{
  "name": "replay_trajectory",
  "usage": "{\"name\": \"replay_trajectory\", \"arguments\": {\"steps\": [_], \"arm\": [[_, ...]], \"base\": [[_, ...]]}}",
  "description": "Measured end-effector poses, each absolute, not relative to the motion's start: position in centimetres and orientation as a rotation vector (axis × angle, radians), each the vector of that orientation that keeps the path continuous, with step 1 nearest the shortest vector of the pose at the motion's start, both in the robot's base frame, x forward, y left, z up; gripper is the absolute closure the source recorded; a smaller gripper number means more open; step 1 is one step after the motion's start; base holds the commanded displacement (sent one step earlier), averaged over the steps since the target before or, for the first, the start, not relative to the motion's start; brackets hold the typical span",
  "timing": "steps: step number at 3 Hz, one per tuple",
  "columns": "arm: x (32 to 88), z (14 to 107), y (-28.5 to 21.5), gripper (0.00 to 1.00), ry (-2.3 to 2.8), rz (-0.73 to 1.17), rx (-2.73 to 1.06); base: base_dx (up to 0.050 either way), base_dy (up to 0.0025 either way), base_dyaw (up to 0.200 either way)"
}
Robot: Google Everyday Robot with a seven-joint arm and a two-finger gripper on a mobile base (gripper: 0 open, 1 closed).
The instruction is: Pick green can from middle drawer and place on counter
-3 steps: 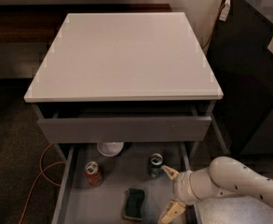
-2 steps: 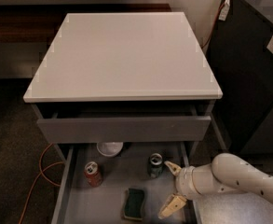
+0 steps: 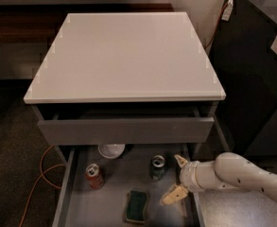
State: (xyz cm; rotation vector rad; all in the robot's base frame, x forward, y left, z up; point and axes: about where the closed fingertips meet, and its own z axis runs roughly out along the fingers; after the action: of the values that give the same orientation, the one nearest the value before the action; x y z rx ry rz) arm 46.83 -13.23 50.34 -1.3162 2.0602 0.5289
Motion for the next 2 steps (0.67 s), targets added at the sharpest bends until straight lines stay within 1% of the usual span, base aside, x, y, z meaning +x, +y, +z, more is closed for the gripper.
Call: {"name": "replay_trajectory", "arguments": {"steps": [1, 2], "arm": [[50.9, 48.1, -13.3, 0.00, 2.144, 0.497, -1.224], [52.9, 46.8, -13.2, 0.00, 2.172, 0.498, -1.171]], "base": [[0.000, 0.00000, 0.000], [0.000, 0.00000, 0.000]]}}
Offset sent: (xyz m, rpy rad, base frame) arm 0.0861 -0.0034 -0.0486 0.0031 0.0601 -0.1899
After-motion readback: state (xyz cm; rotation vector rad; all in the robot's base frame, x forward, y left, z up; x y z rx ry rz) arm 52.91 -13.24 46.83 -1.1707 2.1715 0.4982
